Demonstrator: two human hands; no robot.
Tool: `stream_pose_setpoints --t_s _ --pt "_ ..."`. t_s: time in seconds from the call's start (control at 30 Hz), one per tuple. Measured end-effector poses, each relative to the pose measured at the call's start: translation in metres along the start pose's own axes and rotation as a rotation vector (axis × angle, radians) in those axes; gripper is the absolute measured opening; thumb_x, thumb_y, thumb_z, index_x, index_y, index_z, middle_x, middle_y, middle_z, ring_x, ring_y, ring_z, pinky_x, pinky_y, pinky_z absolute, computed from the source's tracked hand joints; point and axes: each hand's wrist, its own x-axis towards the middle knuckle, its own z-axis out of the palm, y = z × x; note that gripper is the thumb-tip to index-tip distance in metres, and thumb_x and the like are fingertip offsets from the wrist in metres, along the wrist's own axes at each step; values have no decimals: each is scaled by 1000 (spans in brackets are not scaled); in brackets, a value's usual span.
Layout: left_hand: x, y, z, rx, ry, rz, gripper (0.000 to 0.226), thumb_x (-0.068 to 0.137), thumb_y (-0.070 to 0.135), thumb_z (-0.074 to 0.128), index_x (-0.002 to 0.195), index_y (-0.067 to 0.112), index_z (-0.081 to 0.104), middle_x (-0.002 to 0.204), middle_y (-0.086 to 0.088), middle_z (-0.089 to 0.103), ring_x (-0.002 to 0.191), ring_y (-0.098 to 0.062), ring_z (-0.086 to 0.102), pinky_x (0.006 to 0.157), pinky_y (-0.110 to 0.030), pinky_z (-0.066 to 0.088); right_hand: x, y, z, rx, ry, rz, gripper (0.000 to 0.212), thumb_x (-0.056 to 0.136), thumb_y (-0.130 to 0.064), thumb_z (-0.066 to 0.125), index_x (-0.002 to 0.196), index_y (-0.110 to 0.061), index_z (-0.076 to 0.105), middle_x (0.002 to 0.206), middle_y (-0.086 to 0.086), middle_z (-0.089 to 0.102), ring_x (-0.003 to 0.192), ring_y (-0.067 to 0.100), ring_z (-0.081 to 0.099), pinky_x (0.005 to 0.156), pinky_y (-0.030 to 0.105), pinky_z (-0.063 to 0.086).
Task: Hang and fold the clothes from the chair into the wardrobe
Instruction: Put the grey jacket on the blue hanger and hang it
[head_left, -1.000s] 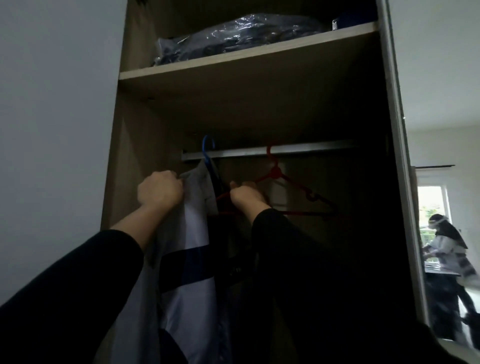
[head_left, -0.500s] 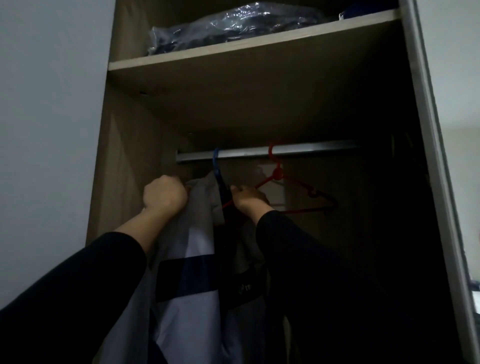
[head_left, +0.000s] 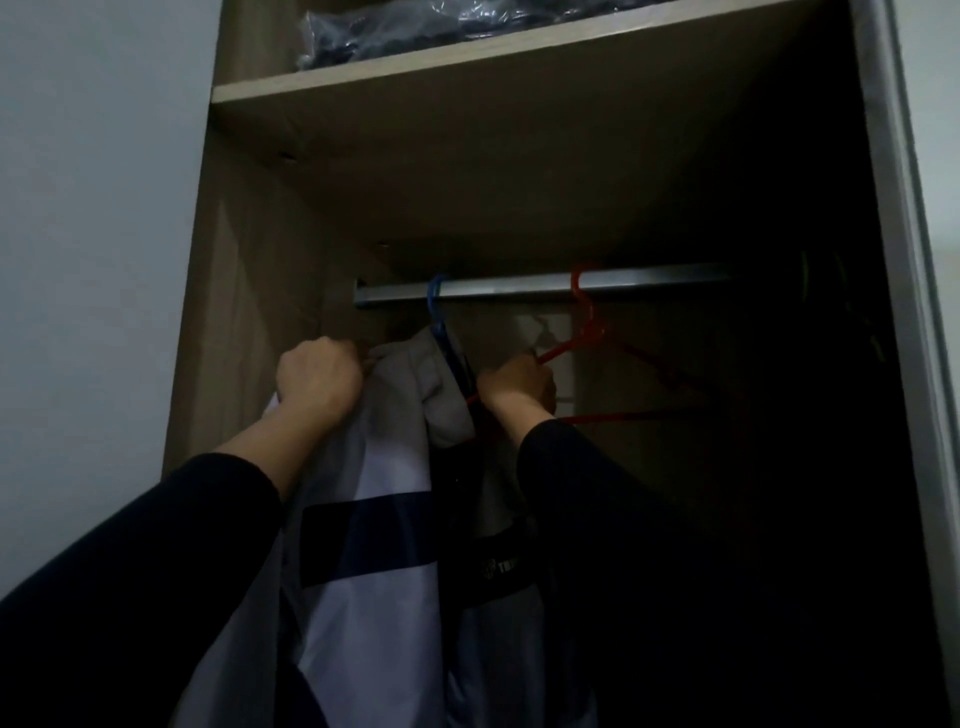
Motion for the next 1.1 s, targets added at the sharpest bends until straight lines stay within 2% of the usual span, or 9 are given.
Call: stream_pose_setpoints --t_s 0.1,0.23,0.33,0.53,0.67,0.8,0.9,1.0,1.1 --pt "-2 2 -2 19 7 2 35 100 29 36 104 13 67 104 -16 66 94 -34 63 65 -31 38 7 12 -5 -7 40 49 40 92 -15 57 130 -4 48 134 16 52 119 31 53 85 31 46" --pt "-4 3 -5 24 13 -5 35 99 26 37 98 8 68 101 -17 66 93 -34 63 68 -33 42 8 37 -16 -94 118 62 48 92 -9 51 138 -1 37 140 21 43 128 35 45 103 37 38" --pt "-6 8 -6 14 -17 -5 35 99 24 36 97 6 66 101 -18 66 93 -34 63 72 -35 45 7 47 -22 -118 107 25 46 91 -10 53 135 -3 40 137 20 47 125 35 48 101 36 40" --pt "-15 18 -9 -49 -13 19 29 98 26 41 100 6 62 93 -15 63 84 -32 61 65 -35 46 -8 30 -19 33 83 -73 28 92 -9 46 118 -2 51 126 18 54 113 31 53 87 29 42" --pt "-31 24 -21 -19 66 88 33 92 27 53 119 8 54 111 -20 54 105 -36 51 77 -40 43 -27 16 -24 123 107 -259 11 90 -7 49 100 -4 52 109 19 57 99 30 54 70 23 30" --pt "-51 31 -35 -256 185 128 30 97 29 46 105 8 65 107 -17 56 103 -35 51 83 -41 40 -47 4 -27 193 24 -324 17 94 -14 48 108 -6 53 106 13 60 93 24 55 72 26 37" --pt "-77 43 -50 -504 119 189 38 101 25 37 97 5 69 99 -16 67 97 -32 59 82 -33 39 -64 -3 -32 286 -66 -303 20 97 -22 49 111 -10 55 102 5 57 87 12 46 71 18 33" --pt "-101 43 -64 -558 -10 281 41 101 31 35 85 6 64 83 -11 65 80 -27 61 74 -34 42 -83 -10 -32 369 -134 -243 20 97 -27 49 110 -13 56 104 3 56 94 15 51 80 26 40" --pt "-115 38 -82 -537 -46 295 28 100 24 41 85 8 59 75 -1 58 71 -19 56 66 -25 37 -104 -21 -32 426 -182 -226 14 96 -31 50 103 -19 54 104 5 62 93 18 60 83 34 52"
